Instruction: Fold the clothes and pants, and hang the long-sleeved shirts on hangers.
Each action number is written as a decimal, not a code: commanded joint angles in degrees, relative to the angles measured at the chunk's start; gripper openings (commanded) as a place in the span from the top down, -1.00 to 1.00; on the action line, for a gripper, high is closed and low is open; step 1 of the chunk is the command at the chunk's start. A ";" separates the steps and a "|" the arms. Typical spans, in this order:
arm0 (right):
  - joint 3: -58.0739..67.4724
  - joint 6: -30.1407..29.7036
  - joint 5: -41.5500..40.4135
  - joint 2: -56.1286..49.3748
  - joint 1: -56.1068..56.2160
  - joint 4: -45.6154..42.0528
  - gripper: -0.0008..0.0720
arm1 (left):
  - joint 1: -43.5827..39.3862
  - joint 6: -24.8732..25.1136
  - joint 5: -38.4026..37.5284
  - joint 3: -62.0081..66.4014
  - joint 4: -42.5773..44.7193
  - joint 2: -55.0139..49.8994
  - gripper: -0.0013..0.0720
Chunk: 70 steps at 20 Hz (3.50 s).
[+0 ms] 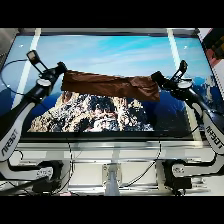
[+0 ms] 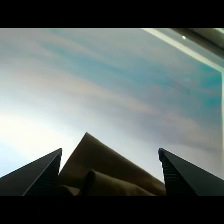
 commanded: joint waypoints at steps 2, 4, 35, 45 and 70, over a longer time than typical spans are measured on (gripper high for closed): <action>0.02 -0.02 5.40 2.45 -3.56 -2.21 -0.64 | 7.58 -0.42 -14.58 0.04 -0.04 4.07 -0.67; 0.02 0.00 6.36 2.82 -5.07 -3.61 -0.64 | 13.18 -0.85 -26.08 0.04 0.02 2.75 -0.47; 0.02 0.00 15.93 2.80 -6.14 -7.45 -0.62 | 6.84 -9.22 -26.67 6.25 3.78 -16.70 -0.92; 0.20 -1.14 25.42 3.28 -6.14 -7.43 -0.19 | 4.42 -8.48 -21.88 6.54 1.14 -15.30 0.93; 30.91 35.04 9.42 -25.20 37.90 -23.34 0.95 | -5.07 1.75 -47.21 6.60 1.25 11.04 0.93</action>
